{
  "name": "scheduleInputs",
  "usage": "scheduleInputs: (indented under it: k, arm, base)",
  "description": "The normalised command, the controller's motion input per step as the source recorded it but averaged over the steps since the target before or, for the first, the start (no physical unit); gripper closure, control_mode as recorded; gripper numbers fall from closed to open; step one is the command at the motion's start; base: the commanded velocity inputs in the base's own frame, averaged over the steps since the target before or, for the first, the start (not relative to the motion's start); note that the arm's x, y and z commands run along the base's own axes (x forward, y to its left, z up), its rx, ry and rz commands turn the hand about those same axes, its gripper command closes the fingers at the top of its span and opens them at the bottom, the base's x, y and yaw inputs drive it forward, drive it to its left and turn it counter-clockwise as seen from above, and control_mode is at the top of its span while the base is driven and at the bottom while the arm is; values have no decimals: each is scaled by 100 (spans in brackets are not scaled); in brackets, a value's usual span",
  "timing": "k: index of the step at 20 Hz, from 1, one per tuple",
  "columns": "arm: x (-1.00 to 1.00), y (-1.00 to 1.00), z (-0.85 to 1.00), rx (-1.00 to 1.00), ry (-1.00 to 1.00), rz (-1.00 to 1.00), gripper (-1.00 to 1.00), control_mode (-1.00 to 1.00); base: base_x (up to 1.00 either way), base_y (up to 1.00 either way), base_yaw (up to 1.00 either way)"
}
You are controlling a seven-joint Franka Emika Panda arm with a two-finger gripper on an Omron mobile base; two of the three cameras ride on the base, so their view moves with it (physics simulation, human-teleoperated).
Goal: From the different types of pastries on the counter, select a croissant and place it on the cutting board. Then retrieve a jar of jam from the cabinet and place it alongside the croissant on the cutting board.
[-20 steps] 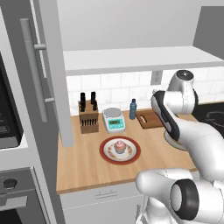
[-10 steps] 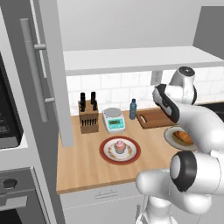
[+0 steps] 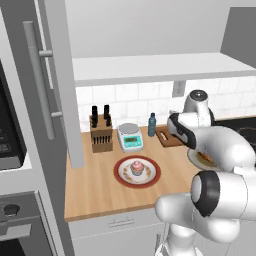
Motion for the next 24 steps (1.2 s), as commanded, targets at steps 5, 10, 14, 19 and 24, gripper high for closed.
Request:
scheduleInputs:
  k: [5, 10, 14, 19, 24]
  arm:
    - [70, -31, -4, 2, -13, 0, 100, -100]
    - [23, 8, -9, 0, 2, 0, 100, -100]
    - [81, 0, 0, 1, 1, 0, 100, -100]
    - [14, 0, -19, -1, 2, 0, 100, -100]
    - [6, 0, -32, -4, 1, 0, 100, -100]
  base:
    - [0, 0, 0]
    - [0, 0, 0]
    - [0, 0, 0]
    - [0, 0, 0]
    - [0, 0, 0]
